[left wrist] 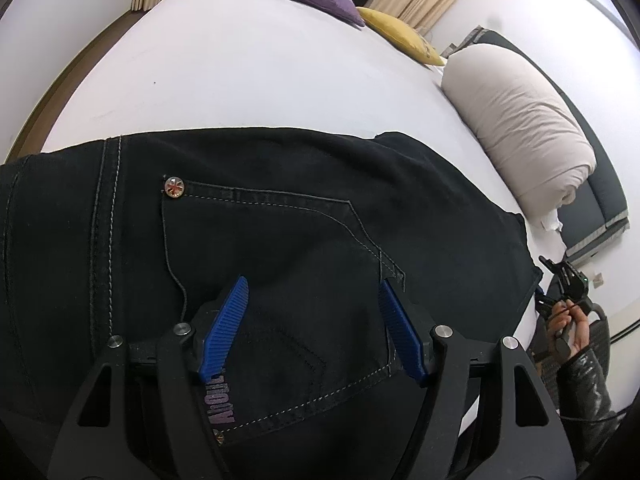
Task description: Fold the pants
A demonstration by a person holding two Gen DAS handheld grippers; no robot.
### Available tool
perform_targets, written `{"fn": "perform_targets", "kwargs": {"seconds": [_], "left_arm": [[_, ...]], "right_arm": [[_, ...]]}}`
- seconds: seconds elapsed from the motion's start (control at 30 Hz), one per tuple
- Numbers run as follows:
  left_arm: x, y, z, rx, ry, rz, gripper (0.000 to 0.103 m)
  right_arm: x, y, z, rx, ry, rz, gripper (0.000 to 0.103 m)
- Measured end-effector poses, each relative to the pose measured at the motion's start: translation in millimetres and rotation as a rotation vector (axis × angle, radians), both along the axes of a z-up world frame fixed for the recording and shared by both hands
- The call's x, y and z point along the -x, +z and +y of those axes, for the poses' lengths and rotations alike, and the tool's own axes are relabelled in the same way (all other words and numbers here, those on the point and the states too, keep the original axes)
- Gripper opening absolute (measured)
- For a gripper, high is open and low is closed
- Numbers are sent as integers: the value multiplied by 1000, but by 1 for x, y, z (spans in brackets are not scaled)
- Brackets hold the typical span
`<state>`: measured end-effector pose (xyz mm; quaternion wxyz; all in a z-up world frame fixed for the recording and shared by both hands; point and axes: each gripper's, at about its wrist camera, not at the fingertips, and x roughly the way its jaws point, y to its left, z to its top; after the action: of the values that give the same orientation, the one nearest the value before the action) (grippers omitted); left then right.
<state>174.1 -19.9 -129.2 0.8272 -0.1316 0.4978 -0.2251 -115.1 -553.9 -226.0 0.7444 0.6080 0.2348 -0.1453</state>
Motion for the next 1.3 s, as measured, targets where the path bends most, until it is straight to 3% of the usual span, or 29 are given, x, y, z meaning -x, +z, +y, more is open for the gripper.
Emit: {"fn": "perform_targets", "kwargs": {"seconds": [0.07, 0.17, 0.23, 0.33, 0.53, 0.67, 0.77, 0.9, 0.97, 1.03, 1.13, 1.2, 1.3], "left_arm": [[1, 0, 3, -4, -1, 2, 66], [1, 0, 5, 5, 4, 10, 66], [1, 0, 9, 17, 8, 16, 66], [1, 1, 9, 19, 9, 17, 66], [0, 1, 11, 24, 10, 18, 66], [-1, 0, 12, 33, 13, 20, 66], [-2, 2, 14, 46, 19, 21, 66], [-2, 14, 16, 81, 41, 31, 67], [-2, 22, 12, 110, 36, 24, 67], [-5, 27, 5, 174, 21, 35, 67], [-12, 27, -10, 245, -10, 78, 67], [-14, 26, -20, 280, -23, 108, 67], [-18, 25, -41, 336, -64, 148, 67]], "right_arm": [[-9, -5, -7, -23, 2, -28, 50], [-4, -10, -15, -56, -12, -47, 34], [-6, -13, -19, -58, -13, -36, 14], [-10, -19, -21, -74, -9, -55, 11], [-13, -4, -11, 24, -15, -3, 11], [-24, 23, 5, 148, 23, 43, 10], [-42, 54, 36, 295, 119, 74, 10], [-68, 102, 121, 573, 349, 106, 10], [-81, 115, 186, 779, 513, 141, 10], [-89, 111, 243, 923, 669, 165, 10], [-103, 71, 300, 973, 851, 250, 11], [-104, 58, 314, 1051, 847, 295, 11], [-100, 68, 314, 1041, 796, 274, 11]]}}
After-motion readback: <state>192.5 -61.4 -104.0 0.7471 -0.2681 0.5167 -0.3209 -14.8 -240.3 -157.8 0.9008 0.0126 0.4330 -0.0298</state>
